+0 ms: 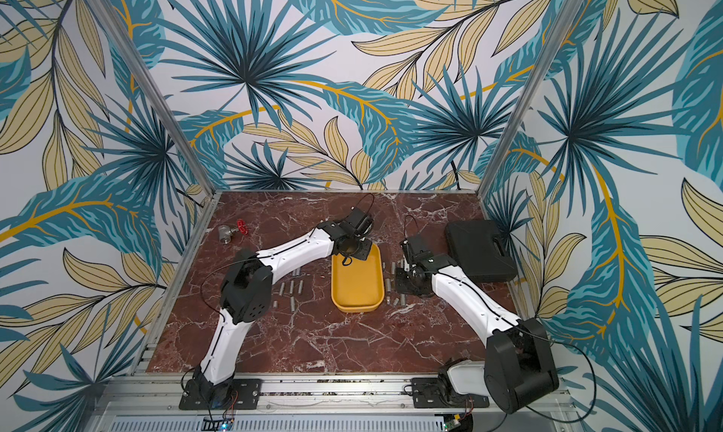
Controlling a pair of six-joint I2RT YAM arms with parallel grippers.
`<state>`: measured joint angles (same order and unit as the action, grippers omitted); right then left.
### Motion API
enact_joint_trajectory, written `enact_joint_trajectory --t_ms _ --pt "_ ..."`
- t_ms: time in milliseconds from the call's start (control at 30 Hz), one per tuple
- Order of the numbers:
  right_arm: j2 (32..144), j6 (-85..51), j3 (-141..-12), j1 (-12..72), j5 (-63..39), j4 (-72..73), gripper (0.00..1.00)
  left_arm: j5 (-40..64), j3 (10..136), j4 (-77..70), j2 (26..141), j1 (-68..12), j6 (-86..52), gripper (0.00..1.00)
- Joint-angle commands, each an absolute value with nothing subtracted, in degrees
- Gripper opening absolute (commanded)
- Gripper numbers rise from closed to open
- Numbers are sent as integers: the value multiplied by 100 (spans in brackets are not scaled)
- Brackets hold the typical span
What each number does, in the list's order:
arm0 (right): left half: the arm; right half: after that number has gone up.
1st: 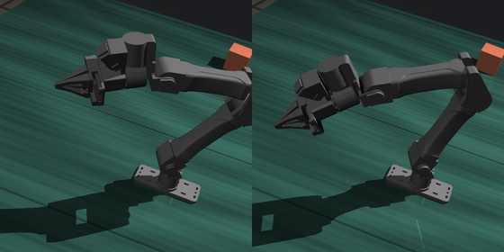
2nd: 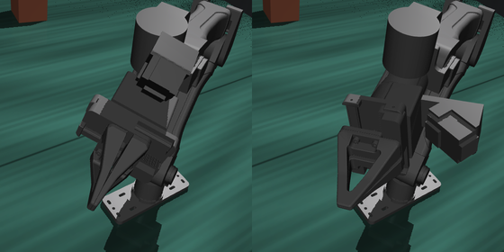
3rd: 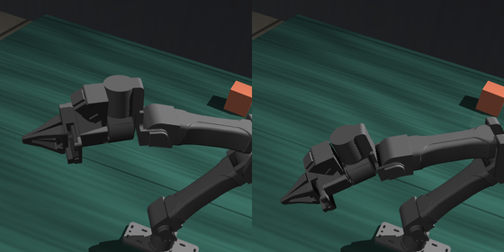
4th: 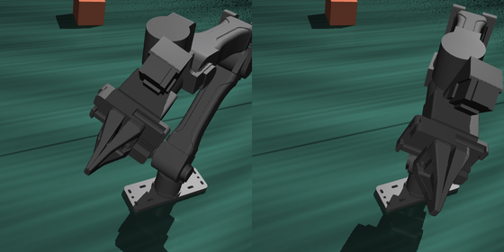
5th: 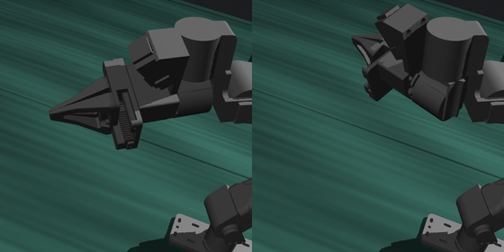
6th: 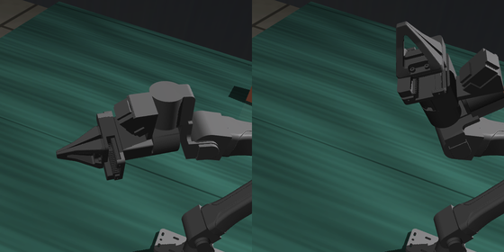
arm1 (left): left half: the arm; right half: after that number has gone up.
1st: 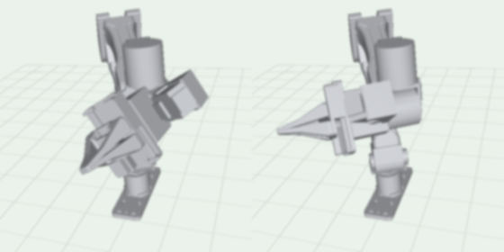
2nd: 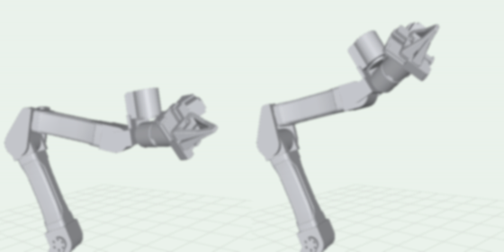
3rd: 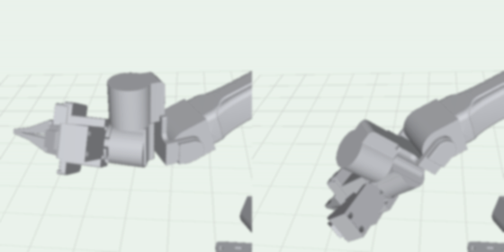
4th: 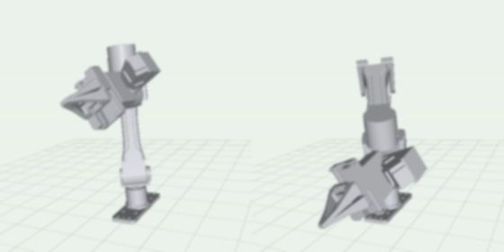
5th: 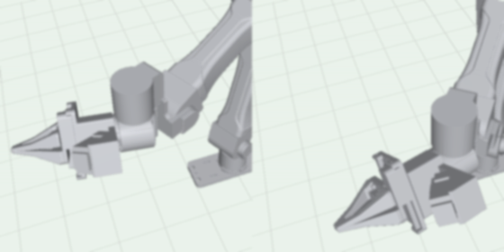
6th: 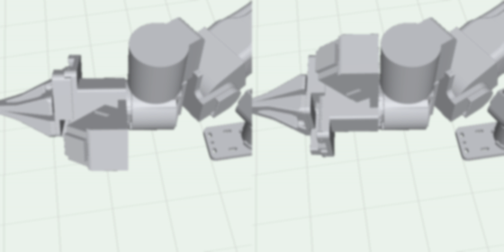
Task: Take out the socket from the storage box
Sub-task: Pick up the socket head from the storage box.
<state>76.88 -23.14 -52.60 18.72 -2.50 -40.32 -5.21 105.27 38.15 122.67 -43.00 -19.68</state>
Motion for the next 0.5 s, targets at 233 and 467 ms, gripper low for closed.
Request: enact_joint_trajectory --t_ms 233,467 --pt "7903 -2278 -5234 1851 -500 -3877 26 -1134 7484 3806 9413 -3708 -2882 22" --pt "8200 -2243 -5358 1854 -674 -3732 26 -1257 5577 3965 7959 -3398 -3650 23"
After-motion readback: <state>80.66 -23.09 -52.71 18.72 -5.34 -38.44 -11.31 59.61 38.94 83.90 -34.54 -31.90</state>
